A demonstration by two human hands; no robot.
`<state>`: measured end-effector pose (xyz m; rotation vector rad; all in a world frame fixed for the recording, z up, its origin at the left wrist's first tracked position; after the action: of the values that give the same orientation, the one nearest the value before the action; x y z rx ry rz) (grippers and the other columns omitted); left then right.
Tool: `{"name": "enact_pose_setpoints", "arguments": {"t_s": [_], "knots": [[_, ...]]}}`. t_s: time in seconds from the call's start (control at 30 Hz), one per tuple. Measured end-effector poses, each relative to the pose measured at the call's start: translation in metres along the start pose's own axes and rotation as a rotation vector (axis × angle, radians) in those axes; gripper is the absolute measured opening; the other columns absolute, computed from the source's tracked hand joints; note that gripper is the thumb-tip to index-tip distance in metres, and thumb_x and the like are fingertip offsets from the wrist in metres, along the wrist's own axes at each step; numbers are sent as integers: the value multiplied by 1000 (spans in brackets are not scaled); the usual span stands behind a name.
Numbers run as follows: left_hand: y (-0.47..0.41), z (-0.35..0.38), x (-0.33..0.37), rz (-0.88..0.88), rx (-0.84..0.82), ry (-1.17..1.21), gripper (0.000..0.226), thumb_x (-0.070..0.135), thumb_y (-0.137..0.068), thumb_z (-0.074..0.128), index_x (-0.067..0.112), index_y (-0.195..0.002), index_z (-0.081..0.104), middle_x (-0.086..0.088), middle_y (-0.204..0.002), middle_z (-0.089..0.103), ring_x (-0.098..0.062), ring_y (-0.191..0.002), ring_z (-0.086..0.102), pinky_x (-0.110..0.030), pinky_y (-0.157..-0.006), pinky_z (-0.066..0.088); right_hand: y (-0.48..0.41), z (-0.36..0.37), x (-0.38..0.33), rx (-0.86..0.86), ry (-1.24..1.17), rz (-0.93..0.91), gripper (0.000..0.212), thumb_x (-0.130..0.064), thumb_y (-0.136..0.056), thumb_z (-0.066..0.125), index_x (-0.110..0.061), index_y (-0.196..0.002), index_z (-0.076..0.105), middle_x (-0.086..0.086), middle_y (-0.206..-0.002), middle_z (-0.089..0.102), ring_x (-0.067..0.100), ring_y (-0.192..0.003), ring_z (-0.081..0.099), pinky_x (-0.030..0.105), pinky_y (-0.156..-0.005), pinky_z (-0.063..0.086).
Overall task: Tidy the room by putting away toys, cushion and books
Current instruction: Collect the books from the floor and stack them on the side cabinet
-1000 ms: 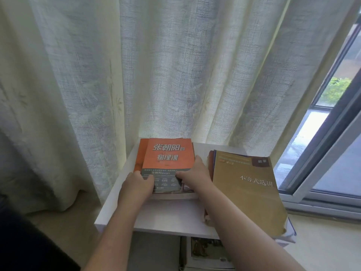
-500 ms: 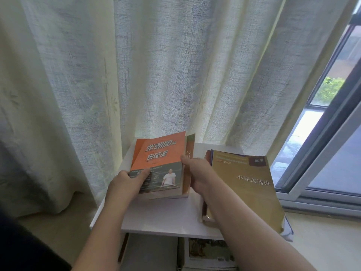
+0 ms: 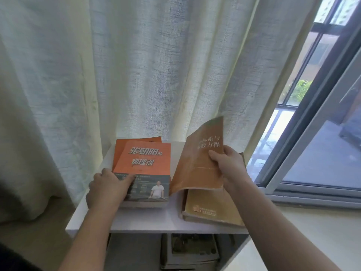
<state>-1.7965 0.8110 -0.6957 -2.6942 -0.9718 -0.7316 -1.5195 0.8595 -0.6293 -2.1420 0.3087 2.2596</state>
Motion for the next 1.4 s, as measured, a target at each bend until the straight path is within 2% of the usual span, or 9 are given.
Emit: {"name": "enact_pose_setpoints", "arguments": {"t_s": [0.13, 0.3, 0.47, 0.7, 0.87, 0.93, 1.07, 1.27, 1.4], "knots": [[24, -16, 41, 231, 140, 66, 48, 37, -89, 59, 9, -127, 50, -13, -124, 52, -30, -111, 49, -42, -88, 41, 1, -56, 2, 57, 28, 71, 13, -12, -93, 62, -15, -105, 66, 5, -94, 72, 22, -84, 69, 31, -63, 56], [72, 13, 104, 402, -188, 450, 40, 30, -96, 52, 18, -134, 48, 0, -132, 54, -17, -113, 53, -33, -95, 45, 3, -109, 30, 85, 459, 116, 20, -13, -89, 63, -10, -109, 62, 5, -94, 68, 22, -85, 66, 36, -72, 55], [91, 63, 129, 194, -590, 497, 48, 35, -95, 49, 19, -138, 37, 5, -115, 55, -16, -99, 55, -30, -84, 45, -4, -112, 57, 54, 447, 138, 22, -13, -85, 67, -12, -107, 67, 0, -94, 71, 18, -89, 67, 35, -82, 53], [75, 77, 131, 32, -592, 536, 31, 32, -91, 52, 14, -115, 57, -6, -105, 66, -25, -94, 63, -40, -88, 52, -14, -102, 70, -70, 202, 225, 16, -12, -91, 61, -18, -106, 63, 5, -101, 73, 24, -92, 71, 42, -84, 58], [74, 73, 129, -152, -759, 858, 15, 25, -96, 53, 12, -97, 60, -7, -74, 69, -24, -73, 62, -31, -59, 48, -15, -102, 71, -100, 157, 193, 18, -8, -92, 60, -17, -107, 64, 4, -98, 74, 22, -89, 72, 35, -74, 60], [75, 70, 127, -204, -808, 946, 18, 24, -94, 57, 7, -99, 60, -8, -63, 70, -27, -70, 64, -34, -61, 49, -16, -103, 70, -110, 147, 187, 18, -8, -91, 61, -17, -106, 64, 3, -95, 75, 20, -85, 72, 30, -67, 60], [90, 75, 128, -268, -1013, 1000, 33, 28, -87, 65, 5, -110, 58, -19, -92, 73, -35, -84, 70, -43, -74, 56, -16, -110, 69, -171, 117, 197, 19, -7, -92, 61, -16, -108, 66, 1, -95, 76, 16, -83, 73, 24, -61, 56], [100, 75, 130, -137, -869, 1139, 34, 16, -85, 68, 13, -113, 48, -19, -100, 68, -32, -75, 72, -38, -58, 57, -14, -118, 68, -253, 15, 206, 28, -14, -91, 64, -11, -119, 63, 8, -106, 74, 27, -99, 70, 39, -85, 57], [106, 53, 138, 192, -754, 1222, 43, 14, -80, 70, 27, -116, 51, -7, -93, 71, -27, -78, 72, -34, -59, 57, -10, -116, 57, -376, -49, 187, 39, -35, -90, 65, -13, -122, 60, 12, -116, 70, 31, -108, 67, 48, -99, 50]]}}
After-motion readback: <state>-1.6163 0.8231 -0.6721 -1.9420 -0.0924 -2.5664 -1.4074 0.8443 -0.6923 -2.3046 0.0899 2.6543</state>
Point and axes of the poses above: each hand's wrist, its own y-axis away from the middle knuckle, its own z-axis out of the palm, x = y × z, the point moved 3 cm from there along -y, towards the middle knuckle
